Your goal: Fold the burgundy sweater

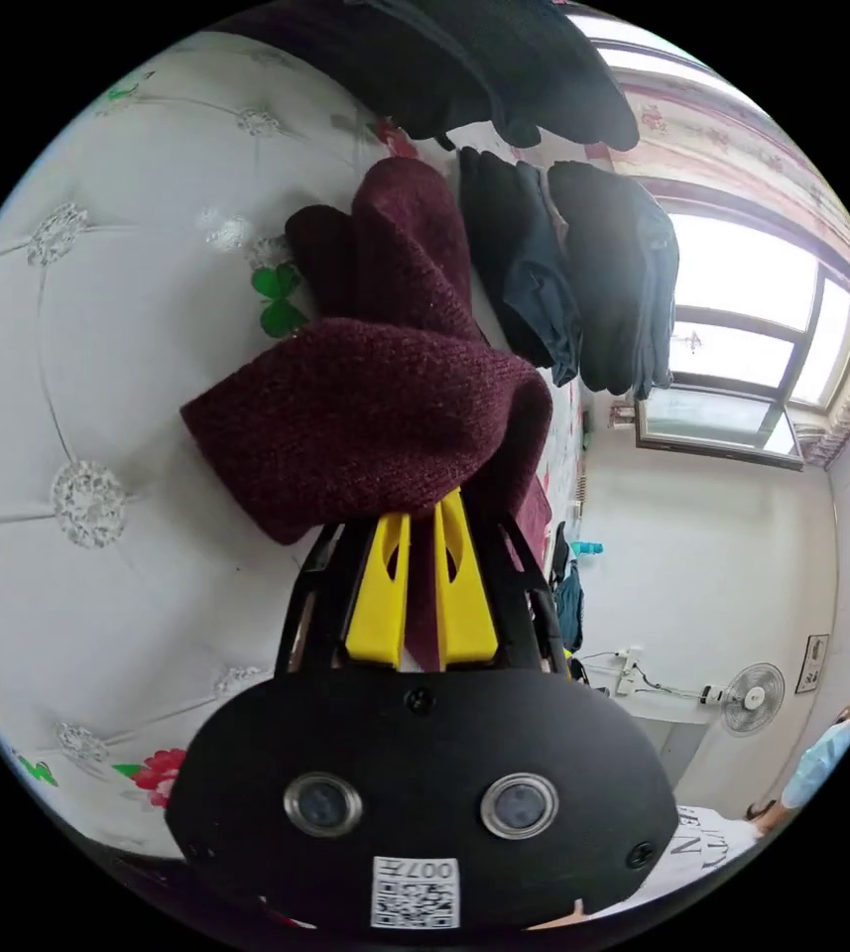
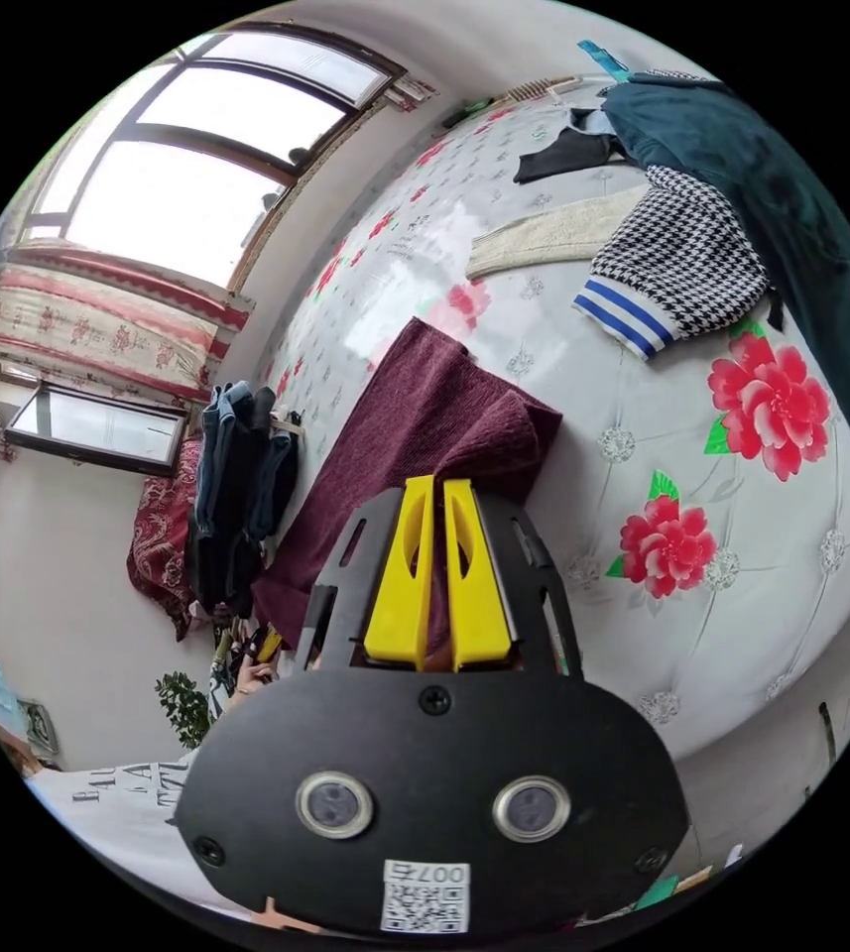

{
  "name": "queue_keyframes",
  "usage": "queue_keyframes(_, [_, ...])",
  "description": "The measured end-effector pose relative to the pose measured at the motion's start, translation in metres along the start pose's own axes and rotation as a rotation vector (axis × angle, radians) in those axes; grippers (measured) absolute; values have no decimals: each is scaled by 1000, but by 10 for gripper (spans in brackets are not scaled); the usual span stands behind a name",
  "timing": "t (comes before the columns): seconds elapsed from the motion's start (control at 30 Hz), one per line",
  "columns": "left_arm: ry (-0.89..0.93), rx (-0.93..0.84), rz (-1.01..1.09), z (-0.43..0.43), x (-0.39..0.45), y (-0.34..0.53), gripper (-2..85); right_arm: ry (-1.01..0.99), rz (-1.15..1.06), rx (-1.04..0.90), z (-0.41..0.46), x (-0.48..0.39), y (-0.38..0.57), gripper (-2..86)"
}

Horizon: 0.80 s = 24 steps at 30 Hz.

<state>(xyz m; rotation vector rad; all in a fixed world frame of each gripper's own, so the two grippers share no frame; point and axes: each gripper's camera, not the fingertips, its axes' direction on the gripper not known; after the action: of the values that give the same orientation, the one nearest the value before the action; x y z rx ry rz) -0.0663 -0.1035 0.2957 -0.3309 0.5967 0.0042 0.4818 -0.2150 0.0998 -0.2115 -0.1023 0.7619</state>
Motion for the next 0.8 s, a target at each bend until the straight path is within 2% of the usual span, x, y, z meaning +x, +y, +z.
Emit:
queue_keyframes(0.07, [-75, -38, 114, -19, 28, -4, 6, -71, -34, 33, -14, -10, -11, -2])
queue_keyframes(0.17, [-118, 12, 302, -72, 68, 21, -2, -276, -93, 125, -55, -30, -27, -3])
queue_keyframes(0.3, [-118, 82, 375, -139, 71, 82, -4, -389, -234, 230, -116, -46, -16, -3])
queue_keyframes(0.43, [-73, 140, 213, -177, 8, 161, -5, -230, -193, 134, -127, -12, 14, -3])
queue_keyframes(0.5, [3, 170, 84, -180, -31, 194, -5, -184, -61, 21, -121, 33, 40, -3])
queue_keyframes(0.57, [99, 231, -79, -179, -73, 229, -7, -191, 26, -9, -120, 61, 62, -3])
queue_keyframes(0.67, [67, 218, -115, -167, -85, 234, -8, -151, 101, -83, -109, 85, 76, -3])
queue_keyframes(0.73, [10, 226, -58, -161, -74, 217, -8, -119, 82, -128, -96, 81, 68, -3])
queue_keyframes(0.8, [30, 239, 0, -157, -54, 188, -8, -168, 12, -131, -84, 57, 39, -3])
